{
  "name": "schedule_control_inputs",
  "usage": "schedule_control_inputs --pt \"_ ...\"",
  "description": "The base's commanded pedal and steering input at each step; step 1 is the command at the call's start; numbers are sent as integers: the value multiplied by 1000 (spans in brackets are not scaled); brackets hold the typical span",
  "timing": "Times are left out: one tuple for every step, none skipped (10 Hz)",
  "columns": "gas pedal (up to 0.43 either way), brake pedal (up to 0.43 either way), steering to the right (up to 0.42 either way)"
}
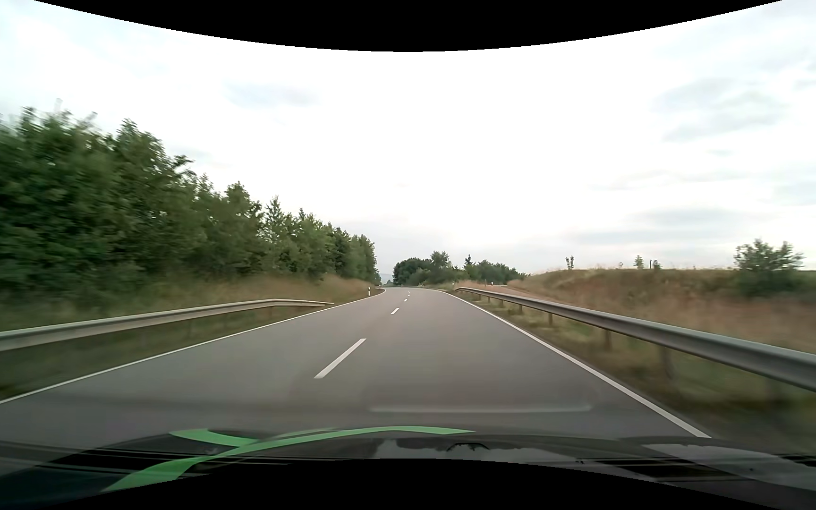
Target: Follow the waypoints while adhering to traffic rules and regulations
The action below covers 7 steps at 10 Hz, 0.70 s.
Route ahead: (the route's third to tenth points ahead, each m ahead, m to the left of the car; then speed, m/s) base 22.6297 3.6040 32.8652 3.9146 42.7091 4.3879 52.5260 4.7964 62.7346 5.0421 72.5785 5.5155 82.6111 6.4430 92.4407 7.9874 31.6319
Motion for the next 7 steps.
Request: schedule_control_inputs --pt "130 0 -6" --pt "130 0 -6" --pt "130 0 -6" --pt "130 0 -6" --pt "130 0 -6" --pt "157 0 -8" --pt "177 0 -8"
